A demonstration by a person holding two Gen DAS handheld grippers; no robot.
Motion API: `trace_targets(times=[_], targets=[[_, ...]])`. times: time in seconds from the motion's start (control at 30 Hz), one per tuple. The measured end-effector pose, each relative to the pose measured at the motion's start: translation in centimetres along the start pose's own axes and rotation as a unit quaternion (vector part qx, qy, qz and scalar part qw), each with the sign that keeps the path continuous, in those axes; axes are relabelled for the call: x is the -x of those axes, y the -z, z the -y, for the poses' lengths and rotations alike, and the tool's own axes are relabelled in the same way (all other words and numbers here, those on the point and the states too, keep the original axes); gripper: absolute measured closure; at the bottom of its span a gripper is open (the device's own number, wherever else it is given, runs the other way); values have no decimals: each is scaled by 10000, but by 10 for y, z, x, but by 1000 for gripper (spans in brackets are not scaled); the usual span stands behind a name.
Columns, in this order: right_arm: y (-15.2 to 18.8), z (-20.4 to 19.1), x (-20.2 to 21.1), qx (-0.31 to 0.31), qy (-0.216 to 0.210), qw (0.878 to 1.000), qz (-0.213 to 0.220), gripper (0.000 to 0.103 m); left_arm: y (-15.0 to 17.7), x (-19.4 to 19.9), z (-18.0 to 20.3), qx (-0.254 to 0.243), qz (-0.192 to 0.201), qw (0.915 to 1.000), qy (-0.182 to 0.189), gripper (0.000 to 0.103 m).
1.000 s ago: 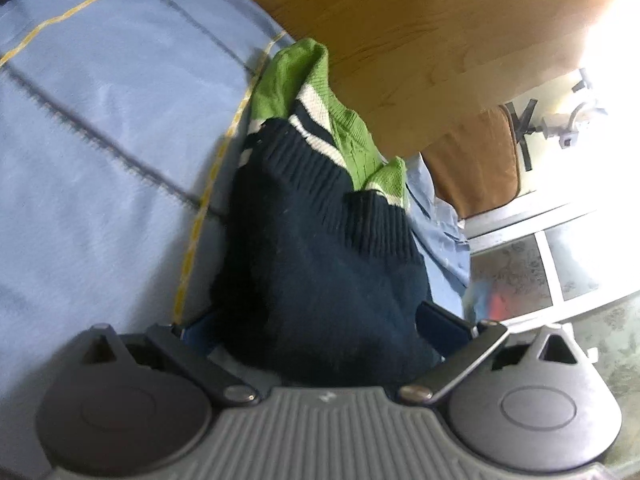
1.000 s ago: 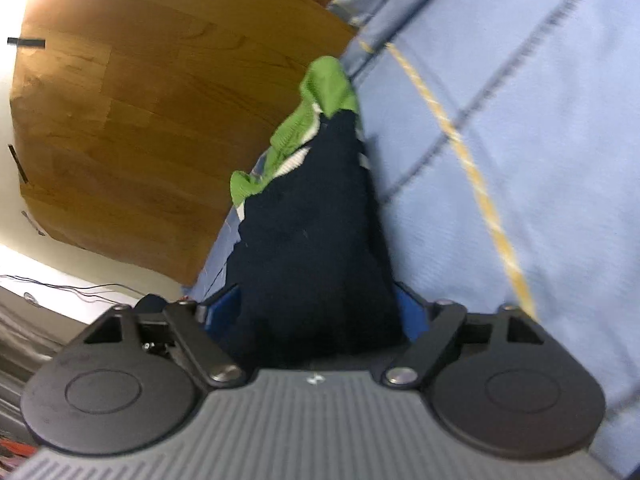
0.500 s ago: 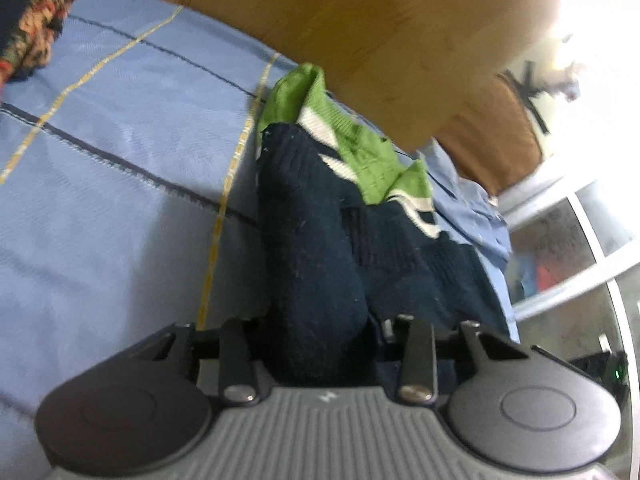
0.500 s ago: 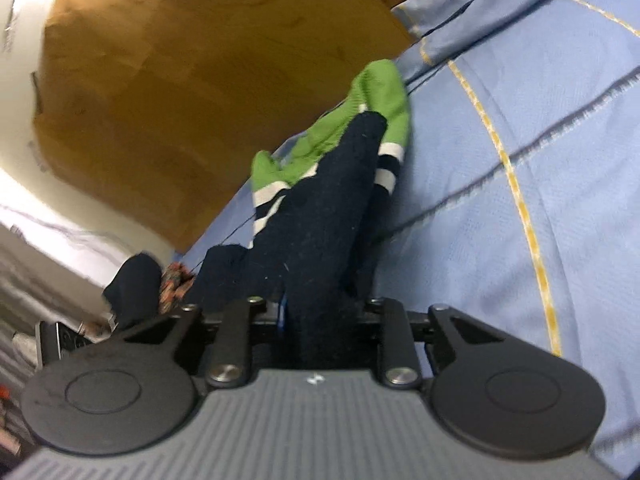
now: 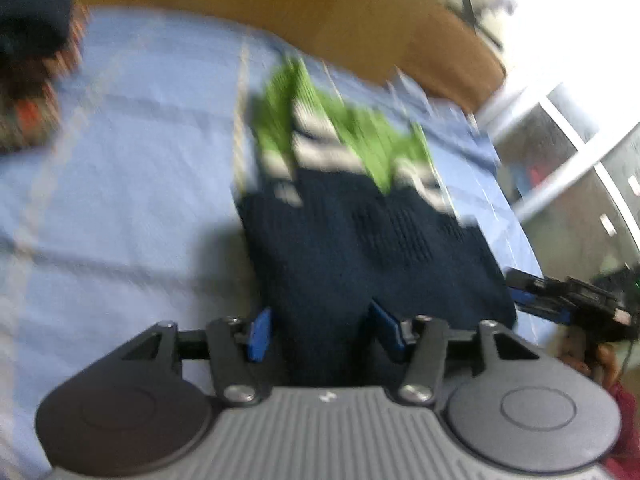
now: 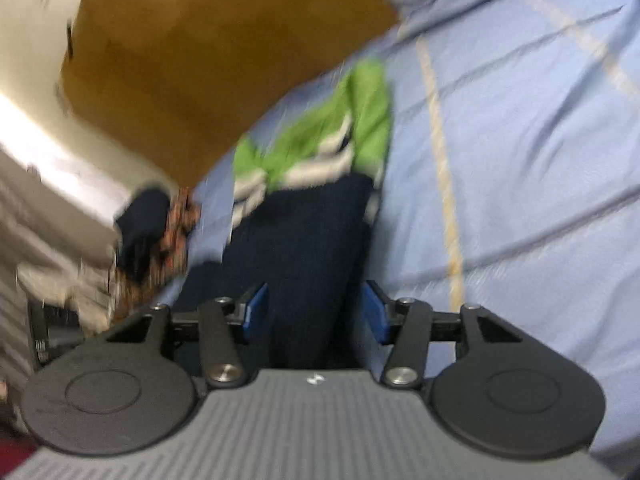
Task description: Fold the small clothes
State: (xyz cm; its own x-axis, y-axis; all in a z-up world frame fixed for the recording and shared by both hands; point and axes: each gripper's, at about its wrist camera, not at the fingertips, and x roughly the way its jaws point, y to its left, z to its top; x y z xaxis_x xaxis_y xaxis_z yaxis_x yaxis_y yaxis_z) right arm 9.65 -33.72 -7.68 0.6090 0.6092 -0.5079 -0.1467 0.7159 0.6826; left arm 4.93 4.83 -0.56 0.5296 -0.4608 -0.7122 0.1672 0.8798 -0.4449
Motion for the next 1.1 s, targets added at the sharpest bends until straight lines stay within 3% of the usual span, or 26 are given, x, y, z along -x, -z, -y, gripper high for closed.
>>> trace_targets(times=[0.07,0.1,0.2,0.27,0.43,0.63,0.7,0.73,0.77,0.83,0.87,0.9,0.93,1.0,1.1], targets=[[-18,2,8,137,142,9987,472,47,-21,15,-2,-211,541,9976,-385,30],[-28,3,8,187,218,9975,642,46,-34,18,-3,-343,754,9952,-520,29],[-54,5,-5,333,248,9952,884,45,-80,3,-7,-675,945,9921,-473,19],[-73,9,-21,457,172,9946,919,38,-107,-21,-11,-813,910,9918,-390,10],[-121,25,-77,479,25,9965,683,32,-154,-95,-21,-703,492,9961,-185,9],[-157,36,-129,798,-53,9966,210,29,-170,-155,-28,-674,277,9973,-33,6],[-165,38,-147,957,-154,9953,39,29,-170,-165,-27,-639,230,9977,-3,16],[-169,38,-157,1050,-233,9942,-64,29,-170,-171,-25,-703,211,9973,-34,28],[-171,36,-163,1171,-318,9926,-105,29,-169,-175,-20,-856,324,9957,-155,54],[-175,29,-174,1469,-371,9883,-173,30,-168,-182,-14,-1056,323,9935,-271,66],[-175,25,-177,1572,-378,9866,-195,38,-168,-183,-12,-1093,312,9930,-312,75],[-175,22,-181,1665,-371,9850,-256,61,-168,-183,-10,-1119,323,9925,-374,77],[-175,19,-186,1773,-322,9829,-380,72,-167,-182,-8,-1138,318,9922,-405,80],[-172,11,-187,2026,-109,9785,-378,80,-166,-175,-8,-1121,317,9924,-388,84],[-167,-2,-165,2136,-246,9765,-143,86,-163,-157,-2,-1149,497,9914,-374,85]])
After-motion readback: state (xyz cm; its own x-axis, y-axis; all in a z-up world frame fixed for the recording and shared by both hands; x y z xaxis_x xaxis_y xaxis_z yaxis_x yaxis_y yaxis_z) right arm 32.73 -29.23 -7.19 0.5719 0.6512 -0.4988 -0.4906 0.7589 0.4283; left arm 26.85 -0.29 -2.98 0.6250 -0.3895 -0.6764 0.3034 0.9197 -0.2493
